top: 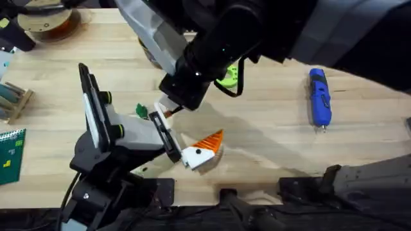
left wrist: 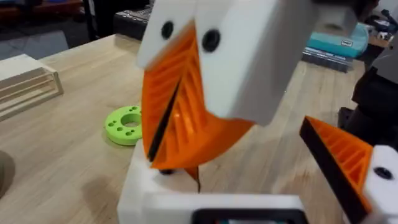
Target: Pick up the gripper from the table and insert it into the empty holder that is missing its gripper. Then pick up a screw, insert it into the mounting hole, and use the screwdriver to tighten it. Finally, clean up the table by picking up the vegetable and placing it into the bucket.
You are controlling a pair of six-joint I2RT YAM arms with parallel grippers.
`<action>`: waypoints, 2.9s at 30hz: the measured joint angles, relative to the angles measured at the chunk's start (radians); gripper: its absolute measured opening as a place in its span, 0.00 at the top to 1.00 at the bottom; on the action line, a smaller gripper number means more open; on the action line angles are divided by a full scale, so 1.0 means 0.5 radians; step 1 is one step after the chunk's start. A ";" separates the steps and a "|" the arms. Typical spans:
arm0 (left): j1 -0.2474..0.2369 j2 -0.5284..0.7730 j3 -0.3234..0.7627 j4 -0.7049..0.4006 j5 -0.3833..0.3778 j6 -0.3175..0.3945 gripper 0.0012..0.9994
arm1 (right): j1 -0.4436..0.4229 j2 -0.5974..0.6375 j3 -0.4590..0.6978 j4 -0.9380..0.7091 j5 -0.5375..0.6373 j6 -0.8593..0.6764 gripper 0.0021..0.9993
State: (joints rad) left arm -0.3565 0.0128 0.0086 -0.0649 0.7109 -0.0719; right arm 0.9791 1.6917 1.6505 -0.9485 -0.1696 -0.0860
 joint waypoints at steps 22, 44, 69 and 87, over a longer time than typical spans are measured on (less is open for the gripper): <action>0.000 -0.002 0.000 0.002 0.008 0.024 0.01 | -0.263 -0.220 0.003 -0.139 -0.023 0.115 0.05; 0.000 -0.002 0.000 0.002 0.007 0.032 0.72 | -0.585 -1.480 -0.901 -0.212 -0.301 0.332 0.05; 0.000 -0.002 0.000 0.002 0.008 0.040 1.00 | -2.225 -0.894 -0.939 -0.221 -0.127 0.122 0.05; -0.001 -0.002 0.000 0.002 0.008 0.040 1.00 | -2.569 -0.125 -0.940 0.166 0.078 -0.515 0.04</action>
State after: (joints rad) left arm -0.3568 0.0120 0.0086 -0.0639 0.7147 -0.0521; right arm -0.3054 1.6290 1.1805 -0.8655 -0.1306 -0.3437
